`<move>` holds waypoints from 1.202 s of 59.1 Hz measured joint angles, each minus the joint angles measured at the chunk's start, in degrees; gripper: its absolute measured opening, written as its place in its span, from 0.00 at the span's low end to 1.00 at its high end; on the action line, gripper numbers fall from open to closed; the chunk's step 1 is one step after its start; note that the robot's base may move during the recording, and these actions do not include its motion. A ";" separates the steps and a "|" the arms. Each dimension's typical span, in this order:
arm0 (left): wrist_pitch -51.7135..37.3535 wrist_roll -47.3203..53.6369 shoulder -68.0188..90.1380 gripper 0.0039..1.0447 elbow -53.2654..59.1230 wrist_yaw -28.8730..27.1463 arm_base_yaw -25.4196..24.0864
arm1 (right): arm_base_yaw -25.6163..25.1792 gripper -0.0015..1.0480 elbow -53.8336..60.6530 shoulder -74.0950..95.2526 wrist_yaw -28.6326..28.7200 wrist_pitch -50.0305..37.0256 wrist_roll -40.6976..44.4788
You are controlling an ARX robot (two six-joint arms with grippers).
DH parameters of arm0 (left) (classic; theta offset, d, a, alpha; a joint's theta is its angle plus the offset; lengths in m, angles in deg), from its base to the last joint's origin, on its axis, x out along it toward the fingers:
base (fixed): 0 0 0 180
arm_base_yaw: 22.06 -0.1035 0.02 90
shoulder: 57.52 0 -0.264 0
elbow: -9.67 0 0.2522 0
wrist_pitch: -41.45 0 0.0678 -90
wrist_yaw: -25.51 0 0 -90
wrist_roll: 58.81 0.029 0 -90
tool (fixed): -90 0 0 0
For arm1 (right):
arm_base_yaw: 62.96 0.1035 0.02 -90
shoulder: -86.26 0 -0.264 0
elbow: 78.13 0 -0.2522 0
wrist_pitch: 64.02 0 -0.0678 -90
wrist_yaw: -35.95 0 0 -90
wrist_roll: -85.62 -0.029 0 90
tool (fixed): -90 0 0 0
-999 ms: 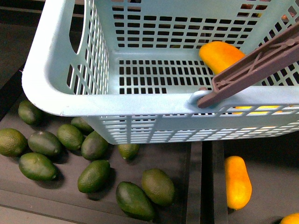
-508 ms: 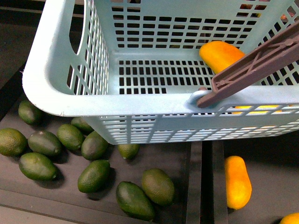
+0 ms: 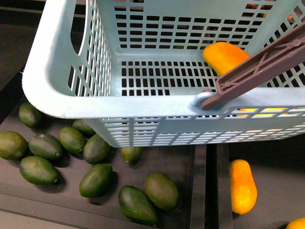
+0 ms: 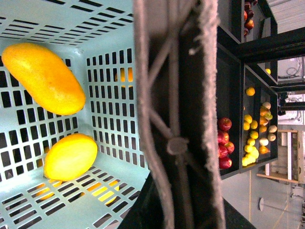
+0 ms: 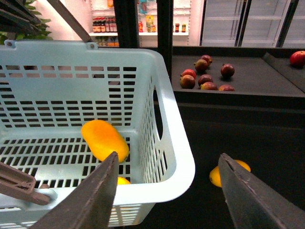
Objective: Pick lemon and mango into basket
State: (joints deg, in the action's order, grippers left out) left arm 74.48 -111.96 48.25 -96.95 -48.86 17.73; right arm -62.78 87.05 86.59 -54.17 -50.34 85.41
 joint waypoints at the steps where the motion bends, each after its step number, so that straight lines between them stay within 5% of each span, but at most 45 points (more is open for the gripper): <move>1: 0.00 -0.02 0.00 0.04 0.00 0.00 0.00 | 0.00 0.67 0.02 0.00 0.00 0.00 0.02; 10: 0.00 -0.02 0.00 0.04 -0.02 0.02 0.00 | 0.00 0.93 0.02 0.00 0.00 0.00 0.00; 71: 0.09 -0.20 0.31 0.04 0.00 0.33 -0.04 | 0.02 0.92 0.00 -0.22 -0.11 0.15 0.02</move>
State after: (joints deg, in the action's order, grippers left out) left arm 74.57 -112.16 48.56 -96.95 -48.53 17.69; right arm -62.76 87.05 86.38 -54.28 -50.18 85.44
